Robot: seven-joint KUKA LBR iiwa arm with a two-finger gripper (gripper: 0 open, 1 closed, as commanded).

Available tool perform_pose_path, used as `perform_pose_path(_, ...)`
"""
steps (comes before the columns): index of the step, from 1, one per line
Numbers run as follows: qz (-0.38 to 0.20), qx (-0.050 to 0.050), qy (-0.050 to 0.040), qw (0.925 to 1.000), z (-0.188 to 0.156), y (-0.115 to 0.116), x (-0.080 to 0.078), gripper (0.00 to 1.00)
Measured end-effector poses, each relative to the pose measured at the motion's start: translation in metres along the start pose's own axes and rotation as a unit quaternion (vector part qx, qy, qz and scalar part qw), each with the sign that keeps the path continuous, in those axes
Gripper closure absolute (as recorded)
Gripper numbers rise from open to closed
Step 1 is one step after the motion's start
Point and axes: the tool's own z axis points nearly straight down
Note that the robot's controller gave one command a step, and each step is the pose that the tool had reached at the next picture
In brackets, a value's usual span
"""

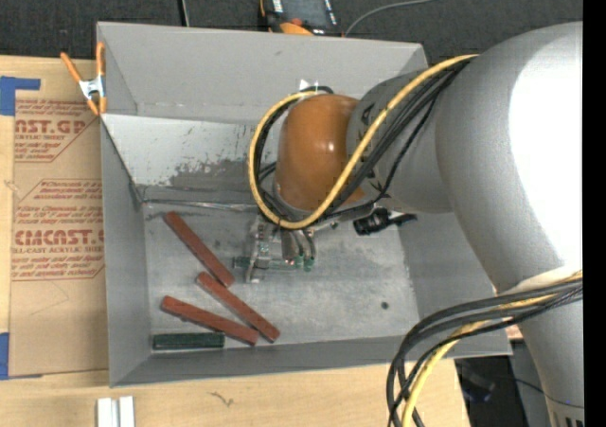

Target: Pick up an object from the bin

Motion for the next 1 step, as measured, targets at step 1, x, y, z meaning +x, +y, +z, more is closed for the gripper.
perform_pose_path(1,-0.019,-0.002,-0.0047,0.9998,-0.1282,0.0442,0.007,1.0)
